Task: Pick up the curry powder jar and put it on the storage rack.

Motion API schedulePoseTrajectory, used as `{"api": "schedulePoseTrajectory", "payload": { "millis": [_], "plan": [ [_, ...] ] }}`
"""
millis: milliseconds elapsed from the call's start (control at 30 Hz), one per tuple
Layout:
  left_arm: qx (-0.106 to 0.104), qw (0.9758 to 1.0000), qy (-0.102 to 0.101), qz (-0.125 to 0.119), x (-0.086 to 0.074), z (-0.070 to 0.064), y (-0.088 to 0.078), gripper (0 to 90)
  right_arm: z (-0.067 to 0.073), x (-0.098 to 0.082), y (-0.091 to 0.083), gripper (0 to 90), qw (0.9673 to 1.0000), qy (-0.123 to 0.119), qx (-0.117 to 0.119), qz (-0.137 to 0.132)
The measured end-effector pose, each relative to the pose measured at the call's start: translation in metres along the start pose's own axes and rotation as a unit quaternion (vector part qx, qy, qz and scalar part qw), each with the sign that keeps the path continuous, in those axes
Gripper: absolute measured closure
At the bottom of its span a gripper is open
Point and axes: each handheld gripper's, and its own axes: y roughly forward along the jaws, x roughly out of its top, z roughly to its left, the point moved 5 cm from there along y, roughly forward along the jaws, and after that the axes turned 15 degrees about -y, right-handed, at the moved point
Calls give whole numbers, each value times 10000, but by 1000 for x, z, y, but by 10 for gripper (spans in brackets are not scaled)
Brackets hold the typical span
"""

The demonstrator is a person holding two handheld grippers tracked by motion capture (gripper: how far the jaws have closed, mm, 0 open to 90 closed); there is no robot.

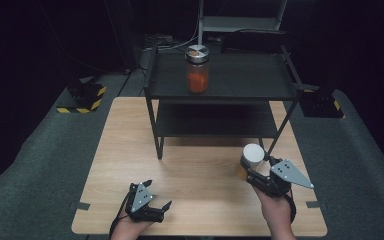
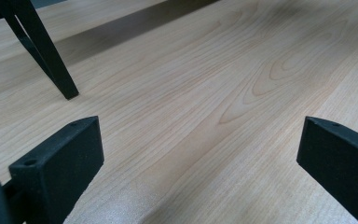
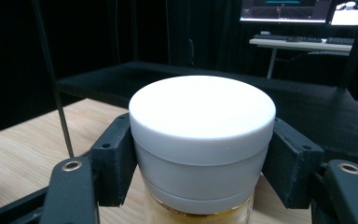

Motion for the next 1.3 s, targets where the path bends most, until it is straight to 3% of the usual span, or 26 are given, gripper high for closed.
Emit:
{"api": "schedulePoseTrajectory", "payload": {
  "millis": [633, 1300],
  "plan": [
    [3, 10000, 76, 23, 0, -1, 0, 7, -9, 63, -21, 336, 9997, -56, -40, -229],
    [-27, 10000, 36, 3, -1, 1, -1, 7, -24, 125, -20, 336, 9985, -182, -130, -503]
  ]
}}
